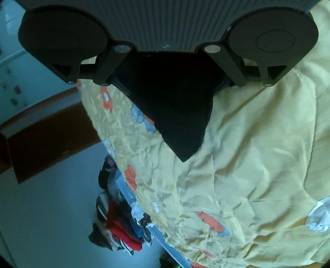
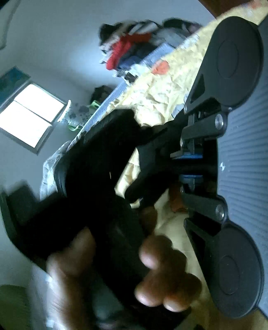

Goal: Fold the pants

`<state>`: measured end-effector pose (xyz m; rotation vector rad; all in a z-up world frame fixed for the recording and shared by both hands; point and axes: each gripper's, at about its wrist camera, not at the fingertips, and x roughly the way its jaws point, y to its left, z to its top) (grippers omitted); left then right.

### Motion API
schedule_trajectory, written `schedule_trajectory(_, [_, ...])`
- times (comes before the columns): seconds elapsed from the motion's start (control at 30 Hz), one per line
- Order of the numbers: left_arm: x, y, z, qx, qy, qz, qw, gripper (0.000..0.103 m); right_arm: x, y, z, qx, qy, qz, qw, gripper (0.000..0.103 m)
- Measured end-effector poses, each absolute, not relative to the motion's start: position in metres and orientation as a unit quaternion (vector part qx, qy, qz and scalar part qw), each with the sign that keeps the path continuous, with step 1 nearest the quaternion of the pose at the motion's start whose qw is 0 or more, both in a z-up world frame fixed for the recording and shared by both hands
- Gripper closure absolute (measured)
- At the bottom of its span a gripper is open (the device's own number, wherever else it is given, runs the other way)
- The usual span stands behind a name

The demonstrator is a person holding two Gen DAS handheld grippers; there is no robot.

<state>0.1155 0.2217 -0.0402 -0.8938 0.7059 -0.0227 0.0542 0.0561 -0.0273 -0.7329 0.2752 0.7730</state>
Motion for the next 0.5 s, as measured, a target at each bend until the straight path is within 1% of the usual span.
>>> schedule_trajectory(0.03, [0.117,0.221,-0.04,-0.419,0.337,-0.006,0.843,0.023,0.05,0.061,-0.034,-0.374,0.125,0.361,0.845,0.067])
schedule_trajectory(0.07, [0.118,0.221,-0.041,-0.419,0.337,-0.007,0.843,0.023,0.047,0.065,-0.042,-0.4,0.114,0.352,0.839,0.057])
schedule_trajectory(0.1, [0.119,0.222,-0.042,-0.421,0.336,-0.009,0.842,0.023,0.046,0.069,-0.049,-0.419,0.106,0.345,0.833,0.041])
schedule_trajectory(0.13, [0.119,0.223,-0.043,-0.425,0.335,-0.011,0.841,0.023,0.045,0.072,-0.055,-0.432,0.103,0.343,0.828,0.039])
schedule_trajectory(0.17, [0.12,0.225,-0.044,-0.428,0.334,-0.012,0.84,0.023,0.044,0.073,-0.056,-0.43,0.093,0.343,0.83,0.039])
schedule_trajectory(0.2, [0.121,0.226,-0.046,-0.431,0.331,-0.014,0.839,0.024,0.047,0.074,-0.055,-0.421,0.099,0.347,0.832,0.043])
schedule_trajectory(0.23, [0.121,0.226,-0.046,-0.43,0.329,-0.015,0.84,0.032,0.051,0.074,-0.052,-0.405,0.114,0.354,0.835,0.064])
schedule_trajectory(0.27, [0.121,0.226,-0.046,-0.425,0.329,-0.014,0.843,0.041,0.056,0.073,-0.048,-0.382,0.132,0.362,0.84,0.074])
schedule_trajectory(0.3, [0.121,0.225,-0.045,-0.413,0.33,-0.008,0.849,0.064,0.061,0.071,-0.045,-0.364,0.14,0.361,0.847,0.081])
schedule_trajectory(0.33, [0.121,0.224,-0.044,-0.402,0.33,-0.004,0.854,0.076,0.064,0.068,-0.042,-0.349,0.145,0.363,0.851,0.083])
schedule_trajectory(0.4, [0.117,0.222,-0.04,-0.387,0.322,-0.004,0.864,0.082,0.071,0.06,-0.034,-0.309,0.167,0.379,0.856,0.083])
schedule_trajectory(0.47, [0.114,0.218,-0.034,-0.368,0.314,-0.002,0.875,0.084,0.075,0.048,-0.024,-0.263,0.193,0.42,0.847,0.083])
schedule_trajectory(0.5, [0.113,0.214,-0.031,-0.353,0.311,0.001,0.883,0.084,0.077,0.038,-0.016,-0.235,0.215,0.453,0.833,0.078])
